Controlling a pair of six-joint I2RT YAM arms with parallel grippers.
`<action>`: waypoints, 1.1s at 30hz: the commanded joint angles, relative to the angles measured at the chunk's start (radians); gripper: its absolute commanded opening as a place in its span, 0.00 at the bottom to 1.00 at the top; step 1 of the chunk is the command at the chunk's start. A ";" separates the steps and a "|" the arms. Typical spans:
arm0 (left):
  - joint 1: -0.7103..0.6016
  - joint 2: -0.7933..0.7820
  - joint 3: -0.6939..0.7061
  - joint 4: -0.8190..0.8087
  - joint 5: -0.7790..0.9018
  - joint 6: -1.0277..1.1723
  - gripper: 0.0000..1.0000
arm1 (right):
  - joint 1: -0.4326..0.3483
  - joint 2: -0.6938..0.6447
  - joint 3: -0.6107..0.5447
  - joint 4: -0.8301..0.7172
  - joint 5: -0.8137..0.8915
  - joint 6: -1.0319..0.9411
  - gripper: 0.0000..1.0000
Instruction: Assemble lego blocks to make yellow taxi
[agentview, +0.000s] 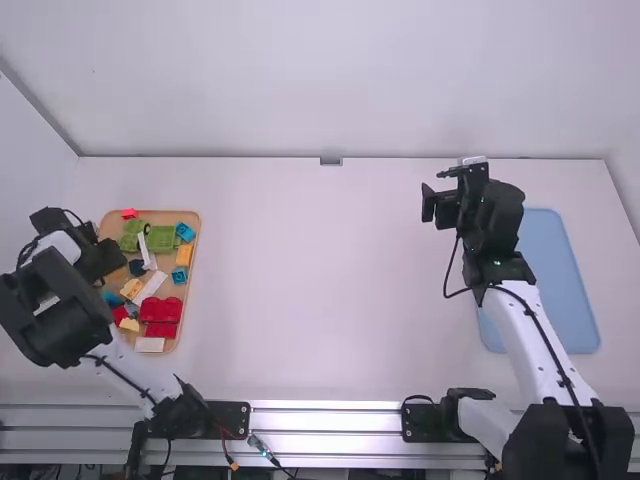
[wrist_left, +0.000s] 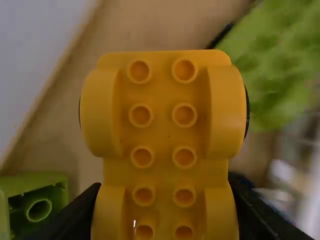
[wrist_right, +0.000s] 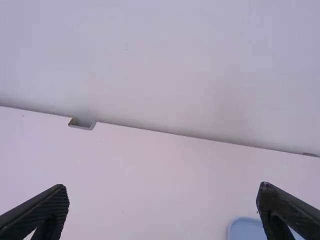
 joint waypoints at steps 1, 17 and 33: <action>-0.053 -0.119 0.027 -0.001 0.146 0.021 0.11 | 0.000 0.006 0.039 0.000 -0.003 0.003 0.99; -0.791 -0.185 0.048 -0.305 0.185 0.676 0.02 | 0.000 0.006 0.039 -0.023 -0.003 0.003 0.99; -1.329 -0.025 -0.083 -0.097 -0.017 0.838 0.02 | -0.001 0.006 0.039 -0.059 -0.002 0.003 0.99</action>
